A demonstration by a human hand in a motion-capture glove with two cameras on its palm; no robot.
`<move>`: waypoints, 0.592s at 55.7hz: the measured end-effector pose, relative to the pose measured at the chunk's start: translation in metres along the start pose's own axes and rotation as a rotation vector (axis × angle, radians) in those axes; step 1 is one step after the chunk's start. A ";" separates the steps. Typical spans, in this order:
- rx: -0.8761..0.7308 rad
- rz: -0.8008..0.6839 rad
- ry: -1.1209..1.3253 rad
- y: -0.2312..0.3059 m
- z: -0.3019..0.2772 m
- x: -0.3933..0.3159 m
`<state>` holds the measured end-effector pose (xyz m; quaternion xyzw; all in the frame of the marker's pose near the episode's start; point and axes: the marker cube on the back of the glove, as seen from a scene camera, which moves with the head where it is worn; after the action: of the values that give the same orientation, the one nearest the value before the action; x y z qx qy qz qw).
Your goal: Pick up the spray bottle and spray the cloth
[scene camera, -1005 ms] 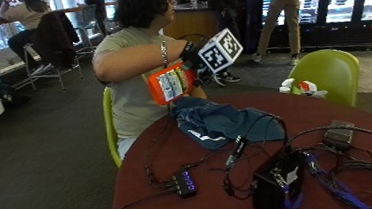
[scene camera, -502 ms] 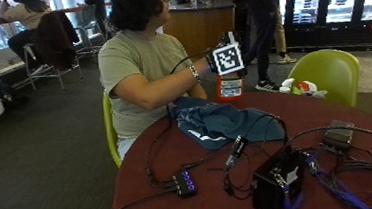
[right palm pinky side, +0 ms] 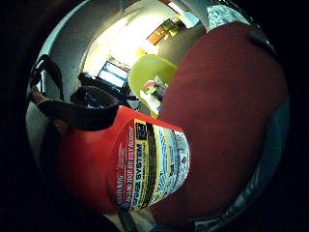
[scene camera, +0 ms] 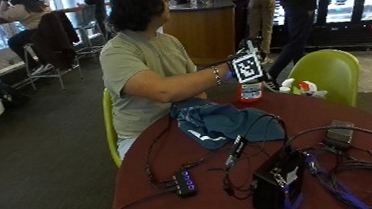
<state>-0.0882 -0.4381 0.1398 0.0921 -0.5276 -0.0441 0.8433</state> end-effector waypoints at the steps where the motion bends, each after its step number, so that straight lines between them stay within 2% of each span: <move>1: 0.011 -0.003 -0.012 -0.003 0.001 -0.002; 5: 0.008 -0.006 -0.027 -0.009 0.003 -0.005; 12: 0.048 0.007 0.167 -0.018 0.002 0.025; 15: 0.039 0.031 0.145 -0.017 0.003 0.021; 19: -0.053 0.079 0.073 -0.010 -0.001 0.006; 25: -0.182 0.133 0.191 0.005 -0.015 0.008; 29: -0.222 0.145 0.276 0.018 -0.032 0.008; 33: -0.191 0.137 0.387 0.033 -0.058 0.009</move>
<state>-0.0329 -0.4011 0.1293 -0.0172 -0.3544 -0.0179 0.9348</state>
